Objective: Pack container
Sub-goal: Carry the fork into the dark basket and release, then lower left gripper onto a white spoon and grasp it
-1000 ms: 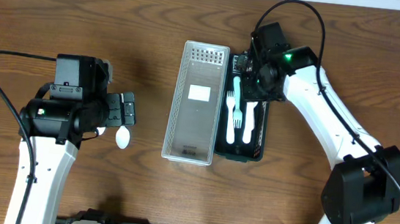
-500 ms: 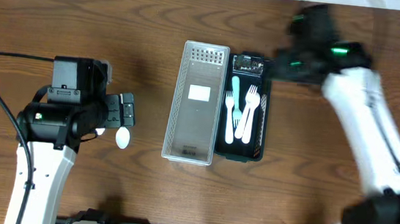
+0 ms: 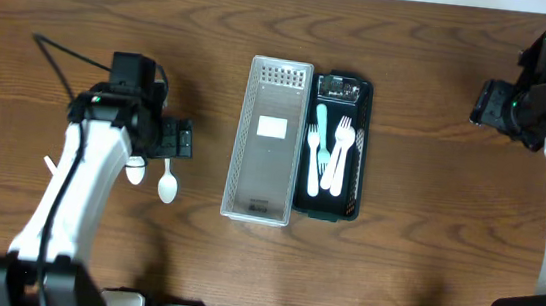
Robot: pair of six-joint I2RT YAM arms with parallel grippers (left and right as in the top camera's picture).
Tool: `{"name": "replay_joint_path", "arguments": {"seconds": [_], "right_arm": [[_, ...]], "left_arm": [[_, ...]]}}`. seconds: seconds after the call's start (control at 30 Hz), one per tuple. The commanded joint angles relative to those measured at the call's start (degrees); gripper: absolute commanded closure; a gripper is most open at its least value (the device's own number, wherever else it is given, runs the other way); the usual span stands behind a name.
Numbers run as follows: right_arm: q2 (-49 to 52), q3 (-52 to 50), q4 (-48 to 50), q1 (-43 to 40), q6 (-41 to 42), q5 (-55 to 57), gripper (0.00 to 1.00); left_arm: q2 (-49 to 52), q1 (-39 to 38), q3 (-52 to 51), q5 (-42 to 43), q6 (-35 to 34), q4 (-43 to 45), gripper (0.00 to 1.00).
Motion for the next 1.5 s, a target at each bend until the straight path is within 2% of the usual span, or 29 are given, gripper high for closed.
{"name": "replay_joint_path", "arguments": {"seconds": [0.0,0.47,1.1,1.3,1.47], "right_arm": [[0.2,-0.6,0.0,-0.1,-1.1,0.0,0.30],[0.2,-0.6,0.0,-0.1,-1.1,0.0,0.30],[0.2,-0.6,-0.3,0.0,-1.6,0.0,0.30],[0.2,-0.6,-0.3,0.0,-1.5,0.0,0.30],[0.2,-0.7,-0.5,0.0,-1.5,0.0,0.30]], "left_arm": [[4.4,-0.2,-1.3,-0.9,-1.3,1.1,0.02],[17.6,0.0,-2.6,2.6,-1.9,5.7,0.02],[21.3,0.0,-4.5,3.5,-2.0,7.7,0.01],[21.3,0.0,-4.5,3.5,-2.0,8.3,0.21],[21.3,-0.1,-4.5,3.5,-2.0,8.3,0.48]]}}
